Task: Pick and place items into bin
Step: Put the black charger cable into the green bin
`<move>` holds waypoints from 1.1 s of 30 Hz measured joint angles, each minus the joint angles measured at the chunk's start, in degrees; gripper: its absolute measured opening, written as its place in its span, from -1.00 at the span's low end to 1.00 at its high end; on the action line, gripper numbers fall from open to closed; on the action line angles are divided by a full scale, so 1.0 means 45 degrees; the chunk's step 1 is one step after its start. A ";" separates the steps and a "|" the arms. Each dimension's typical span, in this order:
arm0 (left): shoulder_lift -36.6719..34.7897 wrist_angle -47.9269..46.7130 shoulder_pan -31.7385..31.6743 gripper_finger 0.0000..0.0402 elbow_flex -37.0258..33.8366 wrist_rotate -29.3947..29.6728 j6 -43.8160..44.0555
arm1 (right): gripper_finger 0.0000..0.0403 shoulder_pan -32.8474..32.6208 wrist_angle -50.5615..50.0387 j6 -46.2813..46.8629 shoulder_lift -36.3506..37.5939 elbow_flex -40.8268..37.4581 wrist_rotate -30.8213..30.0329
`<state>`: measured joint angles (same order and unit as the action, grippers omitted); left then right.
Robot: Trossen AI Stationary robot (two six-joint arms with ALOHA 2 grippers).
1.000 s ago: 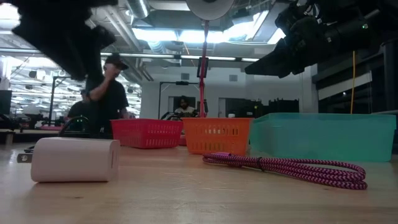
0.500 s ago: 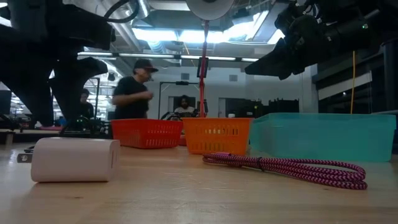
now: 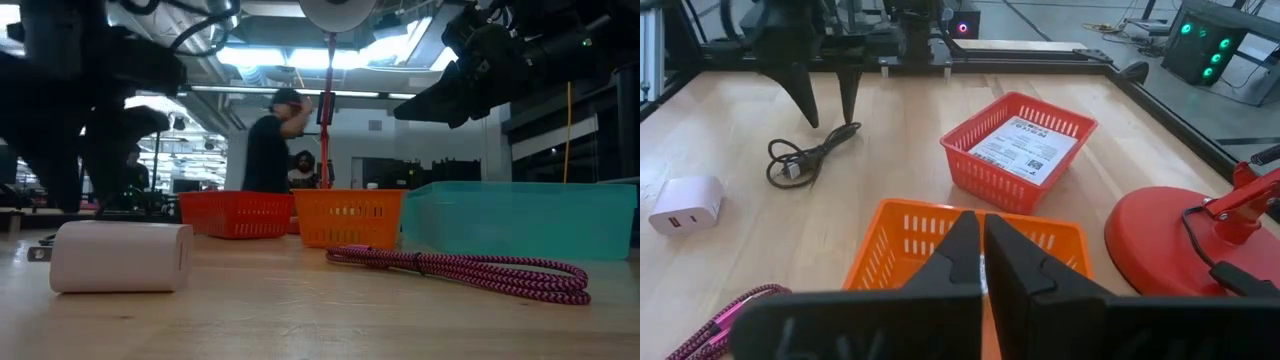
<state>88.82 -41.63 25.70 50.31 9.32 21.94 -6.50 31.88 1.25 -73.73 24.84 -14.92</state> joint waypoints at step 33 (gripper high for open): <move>-0.0024 0.2089 0.0003 -0.80 -0.1634 -0.0447 -0.1092 | -0.99 0.0000 0.0000 -0.0009 -0.0010 0.0000 0.0000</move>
<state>88.71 -32.23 25.71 42.96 7.31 17.03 -6.50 31.88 1.21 -73.78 24.84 -14.92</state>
